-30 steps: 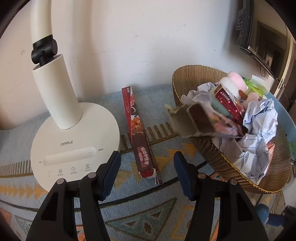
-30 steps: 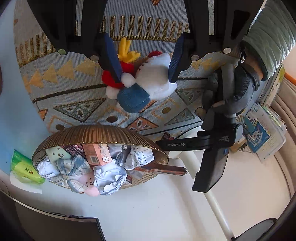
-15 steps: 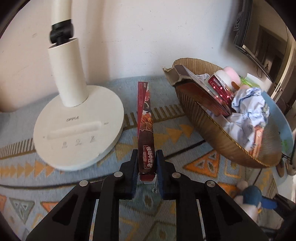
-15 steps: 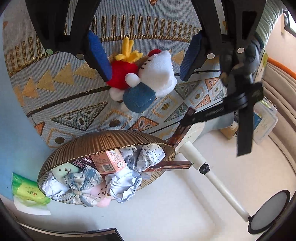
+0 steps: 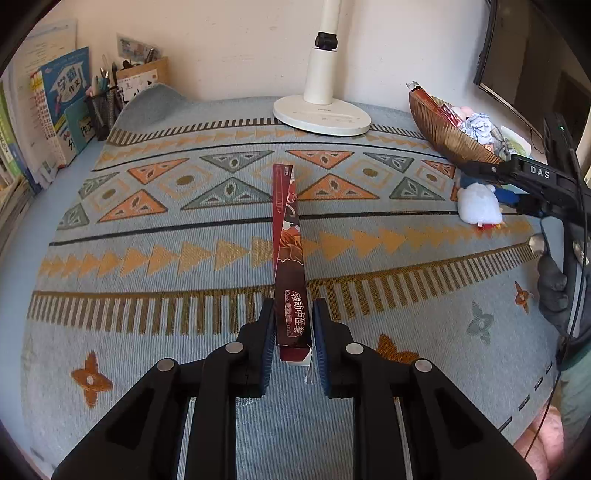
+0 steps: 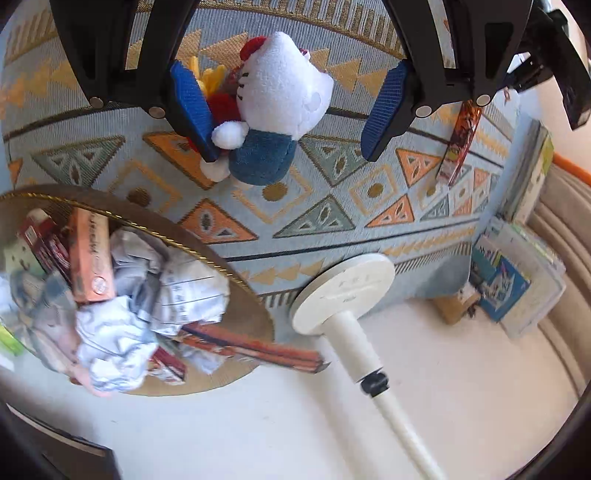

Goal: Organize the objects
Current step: 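Lift the duck plush and red snack-stick box off the rug, then carry the duck plush and snack-stick box over the bowl and release both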

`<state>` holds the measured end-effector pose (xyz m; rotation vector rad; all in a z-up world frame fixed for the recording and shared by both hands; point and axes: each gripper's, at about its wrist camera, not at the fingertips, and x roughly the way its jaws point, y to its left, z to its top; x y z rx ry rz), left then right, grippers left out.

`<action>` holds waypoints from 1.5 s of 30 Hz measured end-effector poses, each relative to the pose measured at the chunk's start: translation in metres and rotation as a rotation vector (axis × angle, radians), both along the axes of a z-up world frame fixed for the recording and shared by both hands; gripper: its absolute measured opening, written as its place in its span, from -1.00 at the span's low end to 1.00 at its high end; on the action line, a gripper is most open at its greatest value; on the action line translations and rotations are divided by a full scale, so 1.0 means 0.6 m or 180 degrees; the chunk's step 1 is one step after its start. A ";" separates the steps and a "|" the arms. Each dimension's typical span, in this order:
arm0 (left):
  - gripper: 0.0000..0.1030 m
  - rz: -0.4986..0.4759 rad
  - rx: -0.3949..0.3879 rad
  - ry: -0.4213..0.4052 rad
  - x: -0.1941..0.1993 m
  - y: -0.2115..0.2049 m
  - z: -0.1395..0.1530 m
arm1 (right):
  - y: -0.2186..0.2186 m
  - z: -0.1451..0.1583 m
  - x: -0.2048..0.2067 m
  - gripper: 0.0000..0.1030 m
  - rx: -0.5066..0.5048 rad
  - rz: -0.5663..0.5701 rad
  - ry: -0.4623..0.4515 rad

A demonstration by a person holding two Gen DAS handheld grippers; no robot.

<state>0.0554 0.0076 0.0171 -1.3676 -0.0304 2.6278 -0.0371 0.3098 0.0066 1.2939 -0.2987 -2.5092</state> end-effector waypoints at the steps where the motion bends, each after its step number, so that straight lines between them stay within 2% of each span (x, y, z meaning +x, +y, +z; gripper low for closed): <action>1: -0.19 0.0000 0.0048 -0.0062 -0.001 -0.001 -0.003 | 0.002 0.001 0.012 0.49 0.0010 0.0004 0.0037; 2: -0.14 -0.0011 0.0079 -0.0103 -0.005 0.001 -0.006 | 0.009 0.006 0.025 0.49 0.0010 -0.0046 0.0079; 3: 0.01 -0.0038 0.0071 -0.0100 -0.010 0.005 -0.005 | 0.021 0.008 0.038 0.49 0.0012 -0.0135 0.0101; 4: 0.23 -0.0050 0.0040 -0.0053 -0.013 0.008 -0.004 | 0.037 0.008 0.052 0.51 0.0005 -0.0257 0.0113; 6: 0.56 0.0003 -0.0001 0.0094 -0.019 0.011 0.003 | 0.068 0.003 0.074 0.55 -0.0088 -0.0457 0.0088; 11: 0.57 -0.0046 0.0070 0.0155 -0.048 0.032 0.005 | 0.087 -0.010 0.093 0.55 -0.0414 -0.0650 -0.0097; 14: 0.56 0.0004 -0.0028 0.0171 -0.061 0.042 -0.008 | 0.046 -0.007 0.075 0.55 -0.0252 -0.0694 -0.0165; 15: 0.46 0.0025 -0.0009 0.0147 -0.065 0.042 -0.015 | 0.029 -0.006 0.067 0.55 -0.0129 -0.0716 -0.0159; 16: 0.17 0.0037 0.0022 0.0096 -0.068 0.040 -0.022 | 0.013 -0.007 0.059 0.55 0.0027 -0.0760 -0.0138; 17: 0.06 0.0069 -0.0025 0.0164 -0.066 0.040 -0.021 | 0.000 -0.011 0.052 0.55 0.0193 -0.0825 -0.0118; 19: -0.15 0.0056 0.0045 0.0182 -0.065 0.036 -0.020 | -0.022 -0.023 0.041 0.55 0.0465 -0.0926 -0.0082; 20: -0.21 0.0059 0.0071 0.0190 -0.064 0.034 -0.019 | -0.030 -0.029 0.040 0.50 0.0598 -0.0975 -0.0011; 21: -0.40 0.0052 0.0100 0.0193 -0.064 0.033 -0.019 | -0.035 -0.031 0.042 0.44 0.0647 -0.0965 0.0044; 22: -0.49 0.0053 0.0120 0.0199 -0.063 0.032 -0.019 | -0.037 -0.027 0.046 0.20 0.0630 -0.0921 0.0111; 23: -0.51 0.0054 0.0146 0.0201 -0.062 0.030 -0.019 | -0.035 -0.023 0.051 0.05 0.0568 -0.0896 0.0190; 25: -0.53 0.0053 0.0172 0.0208 -0.061 0.028 -0.018 | -0.030 -0.020 0.060 0.01 0.0414 -0.0810 0.0257; 28: -0.72 0.0052 0.0162 0.0227 -0.059 0.030 -0.017 | -0.039 -0.004 0.087 0.00 0.0212 -0.0494 0.0418; 31: -0.73 0.0035 0.0148 0.0275 -0.055 0.032 -0.011 | -0.038 0.006 0.131 0.00 -0.0052 -0.0242 0.0441; 33: -0.73 -0.0034 0.0171 0.0306 -0.052 0.039 -0.004 | -0.025 0.018 0.158 0.00 -0.0106 -0.0204 0.0513; 37: -0.73 -0.0181 0.0496 0.0378 -0.056 0.067 0.040 | 0.020 0.067 0.183 0.00 -0.0099 -0.0336 0.0687; 40: -0.73 -0.0373 0.0592 0.0561 -0.071 0.116 0.097 | 0.077 0.125 0.189 0.00 -0.0073 -0.0561 0.0918; 45: -0.73 -0.0706 0.0718 0.0832 -0.144 0.225 0.187 | 0.173 0.200 0.152 0.01 0.0012 -0.1193 0.1219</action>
